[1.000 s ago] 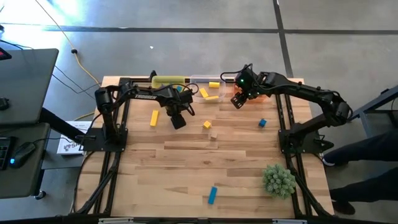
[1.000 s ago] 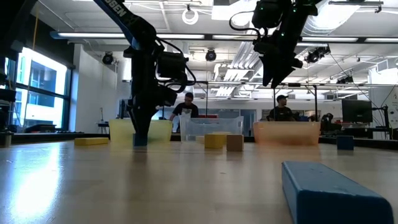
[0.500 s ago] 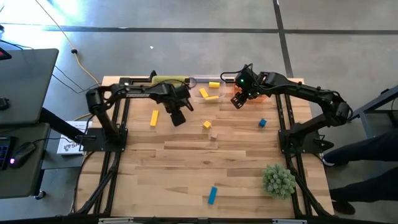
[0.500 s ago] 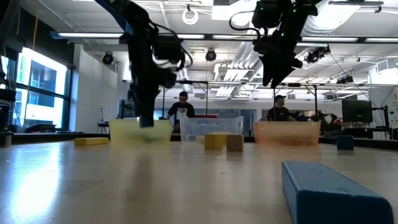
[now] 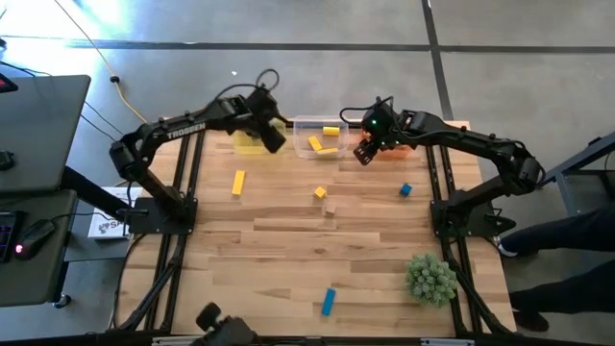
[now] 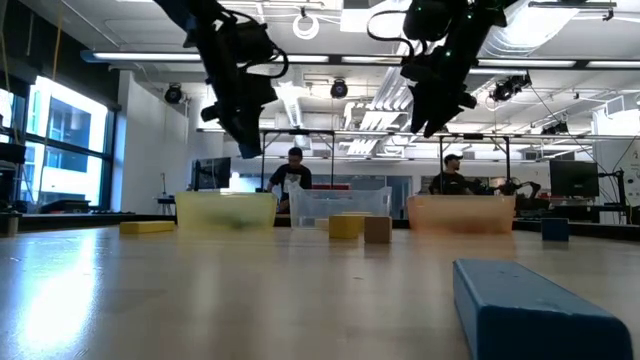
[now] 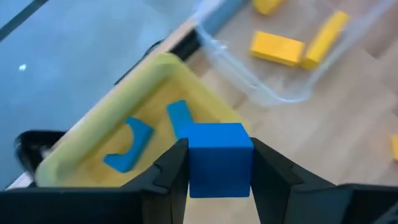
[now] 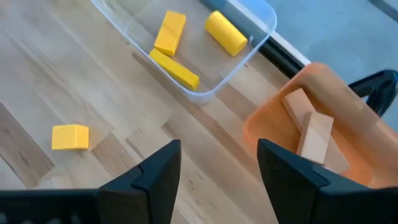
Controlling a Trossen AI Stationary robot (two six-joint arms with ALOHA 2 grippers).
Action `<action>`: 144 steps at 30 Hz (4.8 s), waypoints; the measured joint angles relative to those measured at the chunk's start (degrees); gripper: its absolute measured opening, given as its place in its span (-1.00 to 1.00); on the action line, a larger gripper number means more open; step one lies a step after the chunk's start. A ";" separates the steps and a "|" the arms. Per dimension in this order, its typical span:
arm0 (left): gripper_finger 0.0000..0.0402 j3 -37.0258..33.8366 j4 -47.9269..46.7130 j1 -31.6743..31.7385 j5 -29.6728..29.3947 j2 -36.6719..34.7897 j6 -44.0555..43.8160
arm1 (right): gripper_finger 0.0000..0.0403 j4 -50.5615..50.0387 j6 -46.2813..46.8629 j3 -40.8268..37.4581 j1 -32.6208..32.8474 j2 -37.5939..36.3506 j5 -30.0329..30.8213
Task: Sort & place blocks by color
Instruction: Put the blue block into the yellow bin, then put the yellow block into the transparent bin
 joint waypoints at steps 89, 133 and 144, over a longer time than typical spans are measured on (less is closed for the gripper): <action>0.00 0.07 -11.06 -2.51 11.58 -11.76 -5.09 | 0.27 24.53 18.00 0.00 18.26 25.94 -7.87; 0.00 0.04 -11.32 -2.51 11.61 -11.73 -5.14 | -0.49 22.26 -3.32 16.92 9.59 31.12 -14.58; 0.00 0.04 -12.85 -2.51 11.63 -11.69 -8.16 | -0.49 20.96 -12.09 20.90 0.90 31.06 -12.09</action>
